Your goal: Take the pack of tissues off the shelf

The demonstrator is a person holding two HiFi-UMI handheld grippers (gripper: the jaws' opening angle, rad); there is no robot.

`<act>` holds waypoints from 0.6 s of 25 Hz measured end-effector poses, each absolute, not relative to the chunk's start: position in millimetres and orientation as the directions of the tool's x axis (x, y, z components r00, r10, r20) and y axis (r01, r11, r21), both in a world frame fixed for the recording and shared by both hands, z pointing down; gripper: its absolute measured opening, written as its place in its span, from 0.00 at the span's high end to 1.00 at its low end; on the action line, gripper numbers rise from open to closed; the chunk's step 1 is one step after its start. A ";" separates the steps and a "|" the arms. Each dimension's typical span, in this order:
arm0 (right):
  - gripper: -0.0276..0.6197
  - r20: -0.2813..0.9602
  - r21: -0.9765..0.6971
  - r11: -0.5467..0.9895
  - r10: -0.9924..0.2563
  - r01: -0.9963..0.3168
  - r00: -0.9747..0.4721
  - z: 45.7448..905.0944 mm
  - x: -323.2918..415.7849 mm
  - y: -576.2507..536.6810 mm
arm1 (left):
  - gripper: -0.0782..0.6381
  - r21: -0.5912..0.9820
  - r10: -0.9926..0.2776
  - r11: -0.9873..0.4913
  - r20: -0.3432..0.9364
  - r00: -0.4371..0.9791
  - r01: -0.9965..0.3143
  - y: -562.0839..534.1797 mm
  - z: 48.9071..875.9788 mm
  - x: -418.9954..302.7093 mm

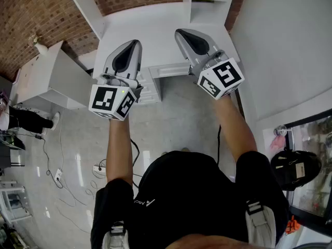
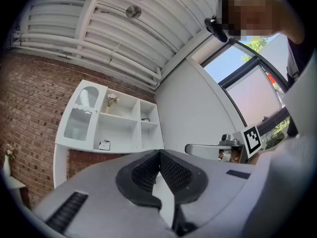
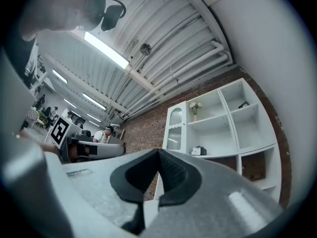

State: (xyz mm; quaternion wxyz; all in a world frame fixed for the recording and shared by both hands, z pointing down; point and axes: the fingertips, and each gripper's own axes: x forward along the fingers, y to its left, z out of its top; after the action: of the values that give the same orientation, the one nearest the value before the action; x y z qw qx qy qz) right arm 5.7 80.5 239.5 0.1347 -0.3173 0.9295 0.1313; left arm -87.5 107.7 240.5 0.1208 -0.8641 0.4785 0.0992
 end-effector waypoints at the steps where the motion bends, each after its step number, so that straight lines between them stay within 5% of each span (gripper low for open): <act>1: 0.96 -0.332 0.160 0.764 -0.555 -0.625 -0.763 240.0 5.7 80.3 | 0.89 -0.115 -0.803 -0.514 -0.286 0.523 -0.850 107.5 240.4 -87.3; 15: 0.96 -0.336 0.157 0.774 -0.542 -0.613 -0.770 241.0 36.0 73.1 | 0.89 -0.110 -0.816 -0.489 -0.294 0.498 -0.866 97.1 236.5 -65.8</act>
State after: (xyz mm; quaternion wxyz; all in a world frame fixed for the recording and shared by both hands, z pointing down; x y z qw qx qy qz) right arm 36.0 73.1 241.0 0.1371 -0.3100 0.9318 0.1297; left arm -65.8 97.1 236.5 0.1223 -0.8567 0.4907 0.1015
